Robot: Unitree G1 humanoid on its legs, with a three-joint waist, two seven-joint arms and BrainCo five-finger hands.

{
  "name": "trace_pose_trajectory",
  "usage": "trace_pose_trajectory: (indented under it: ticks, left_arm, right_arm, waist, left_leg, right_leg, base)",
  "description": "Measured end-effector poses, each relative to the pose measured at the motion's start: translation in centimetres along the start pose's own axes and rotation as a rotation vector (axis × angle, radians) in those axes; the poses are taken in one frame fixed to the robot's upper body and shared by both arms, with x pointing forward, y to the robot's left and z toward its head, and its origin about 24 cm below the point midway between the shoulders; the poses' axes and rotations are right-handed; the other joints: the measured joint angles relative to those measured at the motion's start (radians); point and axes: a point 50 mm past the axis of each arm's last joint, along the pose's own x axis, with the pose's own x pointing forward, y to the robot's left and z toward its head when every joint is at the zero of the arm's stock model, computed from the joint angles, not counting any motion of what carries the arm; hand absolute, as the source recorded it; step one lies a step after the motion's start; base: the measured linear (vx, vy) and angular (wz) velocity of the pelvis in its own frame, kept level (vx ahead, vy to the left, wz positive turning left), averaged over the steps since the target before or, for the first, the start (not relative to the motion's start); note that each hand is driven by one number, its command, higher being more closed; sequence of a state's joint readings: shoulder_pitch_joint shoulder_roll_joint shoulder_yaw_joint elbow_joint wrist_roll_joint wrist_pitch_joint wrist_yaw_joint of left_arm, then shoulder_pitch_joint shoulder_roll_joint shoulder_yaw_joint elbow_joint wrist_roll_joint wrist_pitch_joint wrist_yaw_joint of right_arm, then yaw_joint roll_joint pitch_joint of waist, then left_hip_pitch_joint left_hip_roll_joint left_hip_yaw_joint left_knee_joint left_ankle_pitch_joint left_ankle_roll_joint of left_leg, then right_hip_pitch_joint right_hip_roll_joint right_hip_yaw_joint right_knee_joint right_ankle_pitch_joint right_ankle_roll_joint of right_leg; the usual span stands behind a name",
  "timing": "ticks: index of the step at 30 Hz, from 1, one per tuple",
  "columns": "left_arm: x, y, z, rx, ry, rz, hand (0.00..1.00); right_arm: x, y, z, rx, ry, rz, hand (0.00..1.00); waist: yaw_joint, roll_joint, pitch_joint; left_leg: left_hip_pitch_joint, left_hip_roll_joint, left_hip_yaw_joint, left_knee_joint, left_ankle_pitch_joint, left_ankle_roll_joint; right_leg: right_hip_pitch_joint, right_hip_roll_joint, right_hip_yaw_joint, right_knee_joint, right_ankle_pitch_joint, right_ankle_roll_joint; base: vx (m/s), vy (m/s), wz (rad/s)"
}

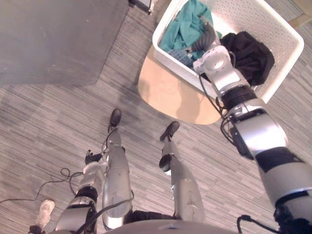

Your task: Pick up the laundry basket with both hands and put the clothes into the washing machine.

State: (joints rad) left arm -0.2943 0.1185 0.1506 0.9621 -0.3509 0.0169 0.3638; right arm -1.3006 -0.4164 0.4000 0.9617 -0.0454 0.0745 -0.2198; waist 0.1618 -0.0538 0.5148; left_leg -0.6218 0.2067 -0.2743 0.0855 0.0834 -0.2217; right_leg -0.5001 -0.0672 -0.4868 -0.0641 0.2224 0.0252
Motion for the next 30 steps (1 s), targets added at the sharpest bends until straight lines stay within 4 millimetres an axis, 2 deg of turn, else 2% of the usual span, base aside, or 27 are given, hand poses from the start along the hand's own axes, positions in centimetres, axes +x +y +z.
trace_pose_trajectory:
  ticks: [8,9,19,30]
  left_arm:
    - [-0.03,-0.4,0.43,0.008,-0.025,-0.012,0.0]
    - [-0.04,-0.44,0.45,0.011,-0.028,-0.014,0.0]
    - [-0.06,-0.67,0.6,0.021,-0.034,-0.022,0.0]
    - [-0.08,-0.8,0.67,0.024,-0.037,-0.026,0.0]
  right_arm:
    - [-0.03,0.26,-0.31,-0.007,0.012,0.007,0.0]
    - [-0.05,0.37,-0.37,-0.014,0.013,0.011,1.0]
    - [-0.09,0.46,-0.58,-0.084,0.009,0.002,1.0]
    - [-0.25,0.87,-0.85,-0.072,0.017,0.009,1.0]
  waist:
    - [0.003,0.0,0.0]
    - [0.003,0.0,0.0]
    - [0.01,0.0,0.0]
    - [0.013,0.0,0.0]
  left_leg:
    - [-0.024,0.0,0.001,0.001,0.004,0.0]
    - [-0.024,0.0,0.001,0.001,0.004,0.0]
    - [-0.025,0.0,-0.002,0.0,0.008,-0.001]
    - [-0.024,-0.001,-0.001,0.001,0.01,-0.002]
  right_leg:
    - [-0.02,0.001,0.004,-0.009,0.01,0.001]
    - [-0.02,0.002,0.004,-0.009,0.01,0.001]
    - [-0.02,0.002,0.004,-0.01,0.01,0.001]
    - [-0.02,0.003,0.006,-0.01,0.013,-0.001]
  base:
    - [0.01,0.02,-0.01]
    - [0.0,0.0,0.0]
    - [-0.01,0.028,0.01]
    - [0.0,0.026,0.0]
